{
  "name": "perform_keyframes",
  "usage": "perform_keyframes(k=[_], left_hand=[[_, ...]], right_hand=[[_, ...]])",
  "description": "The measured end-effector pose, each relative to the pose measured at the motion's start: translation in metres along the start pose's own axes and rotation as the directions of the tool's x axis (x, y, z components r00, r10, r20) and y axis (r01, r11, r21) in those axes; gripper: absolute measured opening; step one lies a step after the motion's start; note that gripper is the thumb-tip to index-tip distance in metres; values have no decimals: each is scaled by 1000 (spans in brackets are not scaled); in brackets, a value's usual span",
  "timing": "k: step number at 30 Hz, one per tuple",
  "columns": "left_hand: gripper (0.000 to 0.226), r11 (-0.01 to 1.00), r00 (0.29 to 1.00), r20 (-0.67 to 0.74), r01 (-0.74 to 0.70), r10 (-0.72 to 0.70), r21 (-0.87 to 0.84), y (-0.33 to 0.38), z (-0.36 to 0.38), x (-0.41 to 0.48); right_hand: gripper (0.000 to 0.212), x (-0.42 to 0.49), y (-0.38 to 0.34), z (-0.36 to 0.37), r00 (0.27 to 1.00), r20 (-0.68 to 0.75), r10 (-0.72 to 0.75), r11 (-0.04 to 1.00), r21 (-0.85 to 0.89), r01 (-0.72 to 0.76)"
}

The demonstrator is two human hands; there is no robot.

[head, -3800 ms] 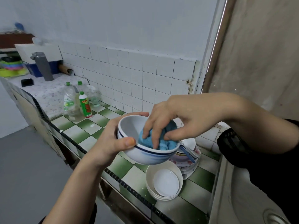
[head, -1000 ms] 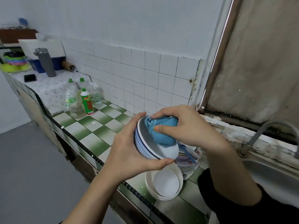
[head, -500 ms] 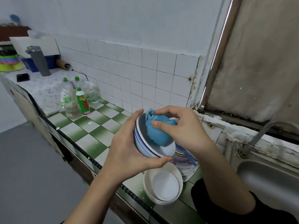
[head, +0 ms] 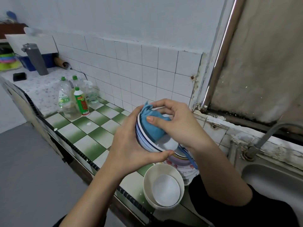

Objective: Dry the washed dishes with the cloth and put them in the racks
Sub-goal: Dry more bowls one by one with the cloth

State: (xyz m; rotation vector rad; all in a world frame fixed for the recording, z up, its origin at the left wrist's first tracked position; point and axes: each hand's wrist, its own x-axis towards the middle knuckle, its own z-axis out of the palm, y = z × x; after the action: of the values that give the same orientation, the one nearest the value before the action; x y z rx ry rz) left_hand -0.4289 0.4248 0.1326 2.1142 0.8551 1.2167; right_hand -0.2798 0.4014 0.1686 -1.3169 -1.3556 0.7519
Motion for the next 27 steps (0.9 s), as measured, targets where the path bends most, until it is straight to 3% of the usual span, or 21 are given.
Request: perform_keyframes(k=[3, 7, 10, 13, 17, 20, 23, 27], left_hand=[[116, 999, 999, -6, 34, -35, -31, 0, -3, 2], [117, 997, 999, 7, 39, -39, -60, 4, -11, 5], [114, 999, 999, -16, 29, -30, -45, 7, -13, 9], [116, 999, 999, -45, 31, -31, 6, 7, -18, 12], [116, 999, 998, -46, 38, -39, -24, 10, -23, 11], [105, 995, 1000, -20, 22, -24, -101, 19, -21, 9], [84, 986, 1000, -19, -11, 8, -164, 25, -22, 8], [106, 988, 995, -92, -52, 38, -148, 27, -32, 4]], right_hand=[[29, -3, 6, -1, 969, 244, -34, 981, 195, -14], [39, 1, 6, -24, 846, 509, -161, 915, 397, -65], [38, 6, 4, -45, 812, 532, -238, 870, 489, -66], [43, 8, -4, -68, 872, 435, -224, 868, 496, -25], [40, 11, -17, -74, 912, 247, -328, 931, 248, 268], [49, 12, -28, -55, 866, 249, -433, 890, -31, 454], [40, 13, -30, -38, 684, 417, -599, 628, -285, 724], [31, 20, -26, -30, 521, 634, -571, 348, -387, 854]])
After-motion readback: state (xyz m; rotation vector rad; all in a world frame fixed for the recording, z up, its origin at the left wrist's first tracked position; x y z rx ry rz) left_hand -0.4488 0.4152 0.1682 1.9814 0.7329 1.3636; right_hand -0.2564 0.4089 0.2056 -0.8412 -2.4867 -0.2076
